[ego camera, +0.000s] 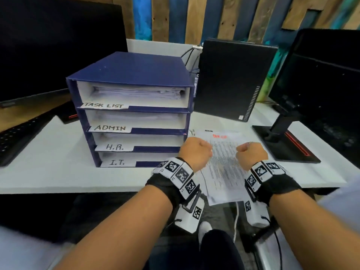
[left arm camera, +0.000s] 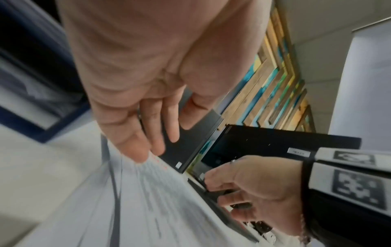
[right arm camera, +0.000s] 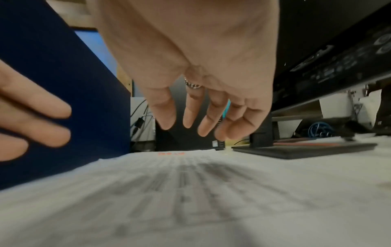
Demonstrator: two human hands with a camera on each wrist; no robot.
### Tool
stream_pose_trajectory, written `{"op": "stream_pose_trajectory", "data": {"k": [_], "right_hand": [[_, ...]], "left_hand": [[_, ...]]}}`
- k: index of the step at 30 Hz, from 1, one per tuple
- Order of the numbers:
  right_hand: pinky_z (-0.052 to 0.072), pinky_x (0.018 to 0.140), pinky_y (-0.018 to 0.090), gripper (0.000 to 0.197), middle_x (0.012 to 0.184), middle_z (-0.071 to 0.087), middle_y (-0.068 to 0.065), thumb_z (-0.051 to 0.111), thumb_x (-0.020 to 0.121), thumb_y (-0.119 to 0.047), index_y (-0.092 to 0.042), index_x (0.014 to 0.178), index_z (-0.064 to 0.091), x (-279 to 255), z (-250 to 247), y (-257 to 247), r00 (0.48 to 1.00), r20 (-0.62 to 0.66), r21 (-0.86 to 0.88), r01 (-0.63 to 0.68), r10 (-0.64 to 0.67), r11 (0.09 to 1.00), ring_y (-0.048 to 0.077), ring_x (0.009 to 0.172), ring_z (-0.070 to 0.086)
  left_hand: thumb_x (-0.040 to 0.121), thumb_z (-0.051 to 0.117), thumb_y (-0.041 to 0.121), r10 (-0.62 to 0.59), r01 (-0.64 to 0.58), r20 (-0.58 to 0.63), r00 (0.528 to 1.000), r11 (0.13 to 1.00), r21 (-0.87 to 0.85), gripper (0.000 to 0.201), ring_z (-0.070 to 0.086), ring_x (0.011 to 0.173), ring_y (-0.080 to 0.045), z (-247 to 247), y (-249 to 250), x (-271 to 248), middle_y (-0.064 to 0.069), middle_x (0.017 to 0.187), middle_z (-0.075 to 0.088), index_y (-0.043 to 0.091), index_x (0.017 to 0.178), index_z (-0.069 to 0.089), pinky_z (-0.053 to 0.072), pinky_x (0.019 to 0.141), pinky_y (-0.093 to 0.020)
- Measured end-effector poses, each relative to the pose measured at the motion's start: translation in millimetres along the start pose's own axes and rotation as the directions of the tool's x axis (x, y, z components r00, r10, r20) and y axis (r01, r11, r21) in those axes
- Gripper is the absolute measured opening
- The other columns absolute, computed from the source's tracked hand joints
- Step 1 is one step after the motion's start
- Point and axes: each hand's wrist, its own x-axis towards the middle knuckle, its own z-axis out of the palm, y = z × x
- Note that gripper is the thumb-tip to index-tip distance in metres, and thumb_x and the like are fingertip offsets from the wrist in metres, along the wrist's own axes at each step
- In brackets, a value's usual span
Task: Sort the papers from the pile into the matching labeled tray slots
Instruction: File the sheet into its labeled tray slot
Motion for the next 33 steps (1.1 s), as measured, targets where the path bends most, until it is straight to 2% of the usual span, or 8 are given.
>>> {"op": "stream_pose_trajectory", "data": {"k": [3,7,10,14,21,26,30,33], "right_hand": [[0.045,0.105,0.036,0.044,0.133,0.061,0.005,0.068,0.090,-0.024,-0.019,0.132,0.058,7.8,-14.7,15.9,0.997,0.080,-0.229,0.021,-0.002,0.973,0.028,0.121,0.059],[0.049,0.103,0.039,0.066,0.137,0.056,0.009,0.079,0.082,-0.029,-0.014,0.138,0.049,17.2,-17.9,35.5,0.976,0.209,-0.368,0.018,0.064,0.930,0.030,0.122,0.058],[0.048,0.103,0.038,0.071,0.131,0.060,0.008,0.082,0.078,-0.042,-0.012,0.133,0.050,21.8,-15.7,44.6,0.970,0.230,-0.459,0.040,0.076,0.887,0.028,0.118,0.059],[0.049,0.101,0.037,0.070,0.126,0.062,0.007,0.080,0.079,-0.048,-0.012,0.131,0.051,25.5,-16.9,46.9,0.972,0.233,-0.483,0.075,0.045,0.872,0.026,0.114,0.061],[0.050,0.096,0.036,0.076,0.128,0.062,0.008,0.081,0.076,-0.052,-0.012,0.132,0.051,27.1,-18.9,49.6,0.973,0.228,-0.494,0.089,0.030,0.865,0.027,0.114,0.061],[0.050,0.088,0.033,0.074,0.124,0.065,0.007,0.083,0.074,-0.051,-0.012,0.129,0.053,29.0,-17.6,49.9,0.977,0.213,-0.501,0.093,0.019,0.860,0.026,0.110,0.063],[0.047,0.097,0.035,0.079,0.132,0.060,0.006,0.079,0.075,-0.056,-0.012,0.134,0.050,31.7,-16.2,53.7,0.976,0.218,-0.500,0.116,-0.005,0.858,0.026,0.119,0.059],[0.047,0.102,0.038,0.089,0.139,0.055,0.007,0.077,0.074,-0.062,-0.012,0.140,0.044,31.9,-18.5,58.6,0.975,0.223,-0.452,0.101,0.003,0.886,0.026,0.123,0.056]], "left_hand": [[0.093,0.050,0.015,-0.039,0.002,0.115,0.993,0.952,0.306,0.016,0.055,0.081,-0.023,19.9,-13.2,17.7,-0.006,0.082,0.060,0.011,0.081,0.061,0.049,0.072,-0.032],[0.095,0.050,0.021,-0.112,0.051,0.108,0.988,0.889,0.454,0.022,0.054,0.082,-0.021,36.7,-21.8,37.7,0.001,0.073,0.050,0.015,0.074,0.050,0.044,0.071,-0.029],[0.096,0.053,0.017,-0.167,0.135,0.039,0.985,0.895,0.424,0.013,0.059,0.093,-0.021,42.4,-21.4,48.9,-0.008,0.100,0.058,0.007,0.102,0.053,0.048,0.072,-0.028],[0.092,0.055,0.009,-0.205,0.235,-0.124,0.971,0.911,0.338,0.045,0.059,0.116,-0.035,46.4,-15.6,60.9,-0.021,0.129,0.057,-0.002,0.134,0.042,0.050,0.097,-0.042],[0.087,0.051,-0.004,0.130,-0.143,0.065,0.989,0.785,0.602,0.039,0.062,0.099,-0.031,78.1,-0.8,26.8,-0.011,0.108,0.062,0.010,0.124,0.052,0.052,0.085,-0.042],[0.088,0.050,-0.006,0.144,-0.241,0.202,0.969,0.744,0.623,0.050,0.062,0.090,-0.032,92.6,1.0,12.0,-0.015,0.101,0.058,0.007,0.135,0.036,0.047,0.066,-0.036],[0.090,0.044,-0.007,0.213,-0.243,0.116,0.970,0.825,0.510,0.044,0.062,0.086,-0.028,86.2,-5.6,14.4,-0.011,0.099,0.062,0.010,0.130,0.049,0.052,0.072,-0.035],[0.094,0.040,-0.004,0.246,-0.245,0.043,0.968,0.902,0.355,0.038,0.063,0.094,-0.021,73.5,-11.7,14.4,-0.007,0.109,0.068,0.011,0.122,0.061,0.048,0.081,-0.022]]}}
